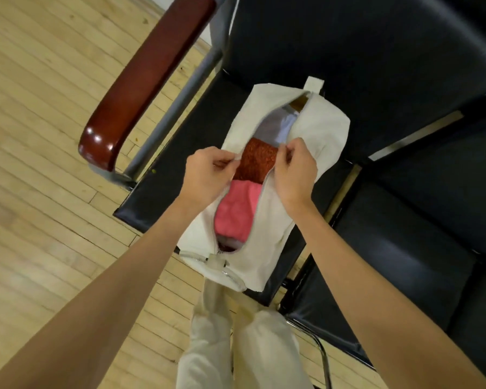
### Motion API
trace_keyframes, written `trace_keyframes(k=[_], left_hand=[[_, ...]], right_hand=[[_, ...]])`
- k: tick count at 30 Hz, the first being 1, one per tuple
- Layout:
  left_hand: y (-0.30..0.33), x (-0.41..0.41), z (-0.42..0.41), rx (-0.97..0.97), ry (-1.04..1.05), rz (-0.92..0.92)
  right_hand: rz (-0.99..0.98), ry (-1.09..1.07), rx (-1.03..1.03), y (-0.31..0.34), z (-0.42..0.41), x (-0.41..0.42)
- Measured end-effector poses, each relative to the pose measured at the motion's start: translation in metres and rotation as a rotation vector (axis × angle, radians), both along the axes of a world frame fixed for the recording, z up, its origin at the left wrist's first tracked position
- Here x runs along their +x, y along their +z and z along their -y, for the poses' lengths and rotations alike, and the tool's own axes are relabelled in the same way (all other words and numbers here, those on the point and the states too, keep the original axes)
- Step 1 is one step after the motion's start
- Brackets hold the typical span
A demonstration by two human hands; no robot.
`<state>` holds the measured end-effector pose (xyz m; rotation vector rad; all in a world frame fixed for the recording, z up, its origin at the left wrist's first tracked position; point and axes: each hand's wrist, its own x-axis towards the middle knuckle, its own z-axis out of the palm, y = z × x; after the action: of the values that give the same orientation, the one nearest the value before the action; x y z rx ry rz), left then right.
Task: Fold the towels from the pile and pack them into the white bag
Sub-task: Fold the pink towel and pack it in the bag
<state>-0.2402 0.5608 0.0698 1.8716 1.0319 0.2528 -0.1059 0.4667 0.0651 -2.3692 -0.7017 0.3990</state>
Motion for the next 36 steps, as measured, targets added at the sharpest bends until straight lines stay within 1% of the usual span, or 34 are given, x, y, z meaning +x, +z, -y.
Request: trace_keyframes(k=[2,3,4,6,7,8,9,11,12,14,16,19,22,25,27,29,32,34,36], left_hand=[[0.002,-0.006,0.001,-0.217,0.072,0.046],[0.004,-0.012,0.005,-0.286,0.149,0.09],[0.006,-0.02,0.011,-0.282,0.232,0.115],[0.012,-0.04,0.031,-0.136,0.375,0.06],[0.016,-0.05,0.045,-0.082,0.44,0.006],[0.019,-0.059,0.059,-0.069,0.497,-0.051],[0.021,-0.067,0.073,-0.093,0.546,-0.109],[0.019,-0.079,0.099,-0.21,0.601,-0.259],[0.016,-0.084,0.111,-0.284,0.608,-0.338],[0.008,-0.089,0.127,-0.404,0.622,-0.441],[0.001,-0.09,0.135,-0.464,0.624,-0.465],[-0.007,-0.09,0.139,-0.603,0.658,-0.384],[-0.01,-0.094,0.136,-0.708,0.679,-0.298],[-0.009,-0.109,0.131,-0.823,0.621,-0.205],[-0.007,-0.123,0.13,-0.887,0.554,-0.15],[-0.005,-0.132,0.13,-0.906,0.52,-0.129],[-0.005,-0.135,0.132,-0.91,0.554,-0.084],[-0.007,-0.133,0.133,-0.906,0.575,-0.082],[-0.008,-0.131,0.134,-0.892,0.586,-0.091]], right_hand=[[-0.027,0.025,-0.073,-0.002,0.0,0.001],[-0.055,0.015,-0.081,-0.002,0.002,-0.001],[-0.083,-0.004,-0.064,0.001,0.004,-0.004],[-0.1,0.01,0.032,0.01,0.014,-0.017],[-0.072,0.077,0.083,0.015,0.021,-0.027],[-0.037,0.188,0.109,0.019,0.029,-0.037],[-0.013,0.329,0.104,0.022,0.037,-0.047],[-0.011,0.575,0.058,0.023,0.049,-0.066],[-0.042,0.648,0.054,0.021,0.054,-0.074],[-0.131,0.738,0.082,0.012,0.061,-0.084],[-0.195,0.811,0.055,0.0,0.065,-0.087],[-0.248,0.847,-0.12,-0.013,0.061,-0.083],[-0.244,0.924,-0.245,-0.013,0.051,-0.079],[-0.274,1.041,-0.435,-0.005,0.042,-0.078],[-0.33,1.132,-0.599,0.0,0.035,-0.078],[-0.407,1.183,-0.717,0.006,0.027,-0.077],[-0.517,1.138,-0.739,0.013,0.021,-0.074],[-0.513,1.145,-0.73,0.01,0.021,-0.074],[-0.511,1.119,-0.675,0.008,0.022,-0.078]])
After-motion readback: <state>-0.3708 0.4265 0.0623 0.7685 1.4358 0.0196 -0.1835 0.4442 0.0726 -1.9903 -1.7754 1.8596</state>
